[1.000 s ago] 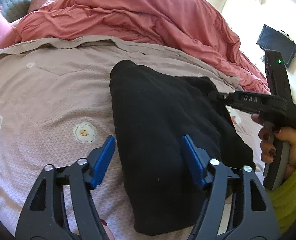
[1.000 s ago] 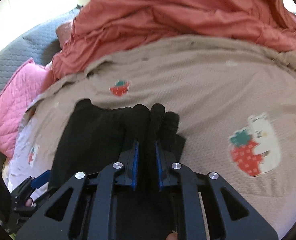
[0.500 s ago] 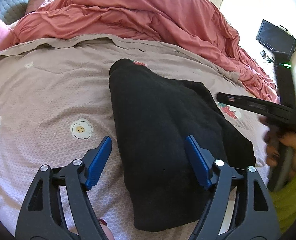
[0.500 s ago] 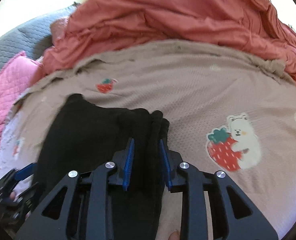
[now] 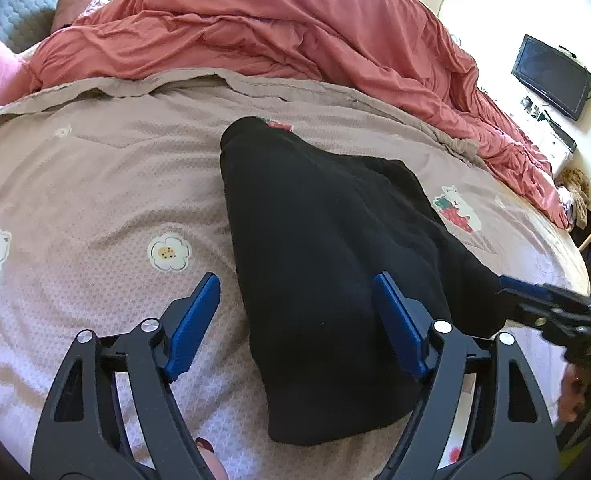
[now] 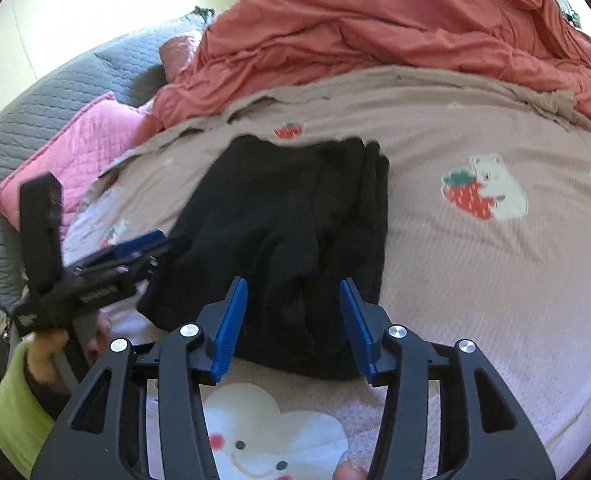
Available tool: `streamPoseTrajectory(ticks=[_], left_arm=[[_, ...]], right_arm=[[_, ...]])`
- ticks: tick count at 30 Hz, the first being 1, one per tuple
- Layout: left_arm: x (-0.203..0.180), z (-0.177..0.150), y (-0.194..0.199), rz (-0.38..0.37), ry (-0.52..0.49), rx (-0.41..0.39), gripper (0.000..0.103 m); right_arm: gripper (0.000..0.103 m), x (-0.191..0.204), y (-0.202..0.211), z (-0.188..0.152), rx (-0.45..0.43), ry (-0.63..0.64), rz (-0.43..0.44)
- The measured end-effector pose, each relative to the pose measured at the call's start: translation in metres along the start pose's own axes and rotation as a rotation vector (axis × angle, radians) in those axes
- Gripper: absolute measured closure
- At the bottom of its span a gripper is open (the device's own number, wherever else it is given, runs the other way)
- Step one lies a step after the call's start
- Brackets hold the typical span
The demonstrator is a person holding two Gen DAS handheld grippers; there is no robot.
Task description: Fold small clothes
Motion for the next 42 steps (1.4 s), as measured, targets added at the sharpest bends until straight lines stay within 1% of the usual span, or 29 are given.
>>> streamPoseTrajectory(ticks=[3,11,13,15,16,17,18,21,23,24,26,28,33,38,39,40,42], left_arm=[[0.001,-0.003,0.002,0.003,0.000,0.005,0.030],[0.003,-0.007,0.002,0.007,0.010,0.019,0.026],[0.004,-0.008,0.002,0.003,0.019,0.021,0.025],[0.004,-0.009,0.002,0.002,0.023,0.025,0.025],[0.004,-0.010,0.001,0.003,0.023,0.026,0.025],[0.004,-0.010,0.001,0.005,0.023,0.026,0.025],[0.004,-0.009,0.003,0.008,0.023,0.026,0.025],[0.002,-0.009,0.007,0.012,0.017,0.026,0.025],[0.000,-0.009,0.007,0.010,0.009,0.034,0.025],[-0.002,-0.011,0.005,0.011,0.000,0.043,0.025],[-0.002,-0.015,0.000,0.017,-0.005,0.059,0.025],[-0.001,-0.020,-0.003,0.011,0.012,0.074,0.024],[0.001,-0.024,0.000,0.005,0.029,0.075,0.023],[0.001,-0.024,0.002,0.010,0.032,0.074,0.020],[0.001,-0.023,0.004,0.012,0.033,0.074,0.019],[0.002,-0.023,0.005,0.012,0.035,0.073,0.018],[0.004,-0.022,0.008,0.016,0.040,0.069,0.018]], right_arm=[[0.056,-0.006,-0.006,-0.003,0.006,-0.030,0.009],[0.056,-0.006,-0.001,-0.001,-0.011,-0.040,0.039],[0.056,-0.001,0.000,-0.003,-0.007,-0.029,0.060],[0.057,0.000,-0.005,-0.006,0.009,-0.005,0.041],[0.071,-0.001,-0.008,-0.007,0.014,0.007,0.023],[0.088,-0.001,-0.010,-0.009,0.026,0.009,0.034],[0.091,-0.002,-0.010,-0.009,0.033,-0.008,0.047],[0.092,-0.003,0.004,-0.007,0.002,-0.024,0.040],[0.092,-0.005,0.005,-0.009,0.001,-0.012,0.025],[0.091,-0.008,-0.001,-0.013,0.020,-0.011,0.003],[0.091,-0.012,-0.016,-0.024,0.071,-0.036,-0.006],[0.091,-0.014,-0.020,-0.027,0.068,-0.057,-0.005],[0.087,-0.012,-0.015,-0.024,0.069,-0.070,-0.008],[0.078,-0.009,-0.005,-0.023,0.056,-0.065,-0.028],[0.071,-0.009,-0.004,-0.023,0.053,-0.062,-0.030],[0.061,-0.007,-0.002,-0.023,0.052,-0.059,-0.032],[0.045,-0.009,0.003,-0.023,0.037,-0.055,-0.063]])
Point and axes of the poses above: each gripper's, at about its wrist camera, not at the fingertips, and y roughly against the way its jaws point, x to its left, z to its top, the point moved 8 cm from there along -y, roughly the way its jaws point, and after that the axes turned 7 degrees about -y, right-handed, at the moved point
